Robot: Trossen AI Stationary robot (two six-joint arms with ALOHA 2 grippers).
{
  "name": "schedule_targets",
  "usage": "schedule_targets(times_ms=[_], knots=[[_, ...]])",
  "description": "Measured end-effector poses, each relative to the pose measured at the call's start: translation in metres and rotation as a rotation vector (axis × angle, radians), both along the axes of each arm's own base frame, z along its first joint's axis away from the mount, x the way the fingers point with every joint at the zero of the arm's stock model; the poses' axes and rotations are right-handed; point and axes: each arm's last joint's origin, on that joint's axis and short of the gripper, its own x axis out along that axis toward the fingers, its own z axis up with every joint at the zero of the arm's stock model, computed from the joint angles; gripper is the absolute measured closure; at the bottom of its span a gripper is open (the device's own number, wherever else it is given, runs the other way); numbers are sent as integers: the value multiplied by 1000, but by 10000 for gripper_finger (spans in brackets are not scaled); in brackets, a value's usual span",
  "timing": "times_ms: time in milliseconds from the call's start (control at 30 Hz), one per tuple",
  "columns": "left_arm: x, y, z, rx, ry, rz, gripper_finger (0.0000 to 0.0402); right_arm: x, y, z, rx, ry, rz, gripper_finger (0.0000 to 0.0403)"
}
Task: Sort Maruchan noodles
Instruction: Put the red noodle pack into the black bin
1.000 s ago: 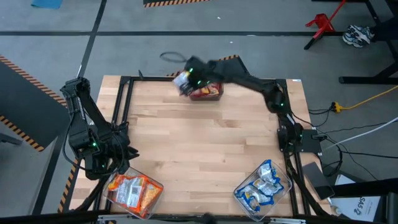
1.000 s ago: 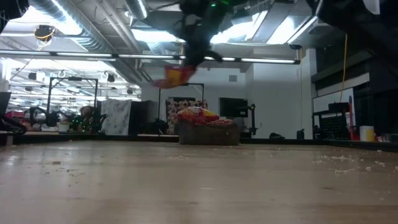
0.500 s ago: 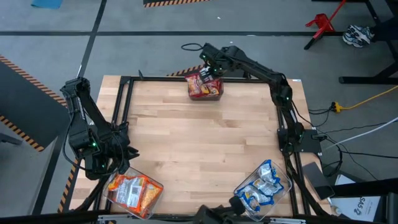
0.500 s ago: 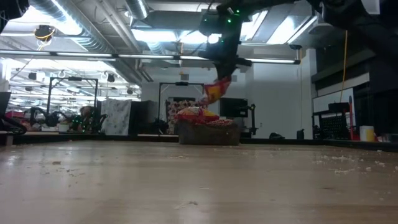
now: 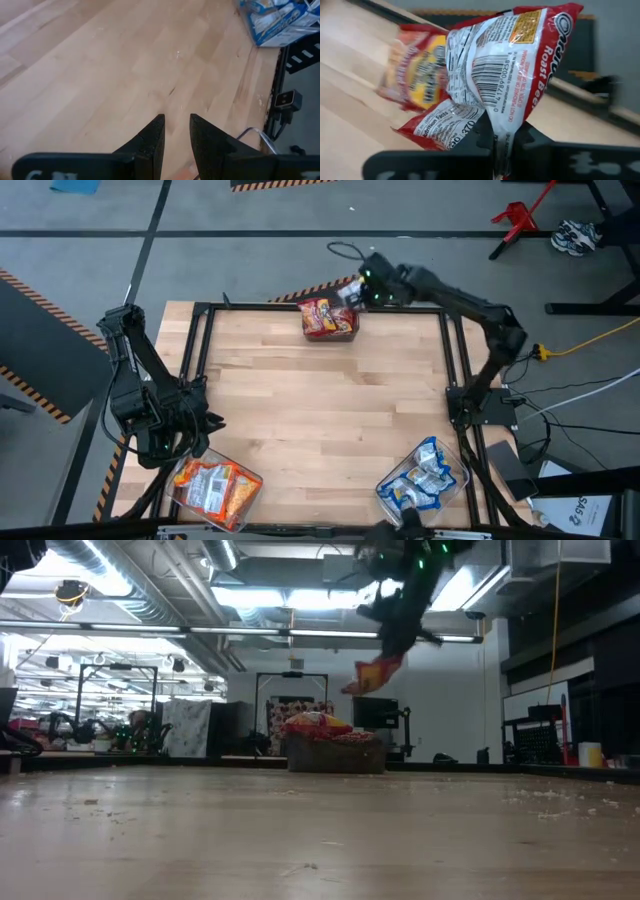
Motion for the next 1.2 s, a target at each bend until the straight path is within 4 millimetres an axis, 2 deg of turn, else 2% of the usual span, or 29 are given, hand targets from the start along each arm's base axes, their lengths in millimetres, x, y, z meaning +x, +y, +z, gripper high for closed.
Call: schedule_targets(times_ms=[100, 200, 267, 400, 633, 767, 900, 1033, 1133, 1200], knots=[[0, 0, 0, 0, -8, 6, 318, 5, 4, -33, 8, -201, -46, 398], [0, 0, 0, 0, -8, 6, 318, 16, 4, -54, -11, -395, -80, 397], [0, 0, 0, 0, -8, 7, 318, 21, 5, -67, -12, -439, -103, 397], [0, 0, 0, -12, -11, 16, 318, 21, 10, -88, -17, -372, -150, 397], [0, 0, 0, -18, -12, 22, 318, 22, 11, -104, 6, -339, -172, 394], [2, 1, 0, -18, -12, 33, 318, 25, 10, -112, 34, -332, -180, 376], [3, 2, 0, -15, -14, 47, 318, 28, 9, -123, 67, -315, -172, 333], [5, 3, 0, -16, -14, 57, 318, 29, 9, -123, 76, -323, -160, 276], [5, 3, 0, -16, -14, 57, 318, 28, 6, -114, 62, -330, -146, 237], [5, 3, 0, -17, -14, 57, 318, 29, 6, -100, 38, -366, -132, 217]])
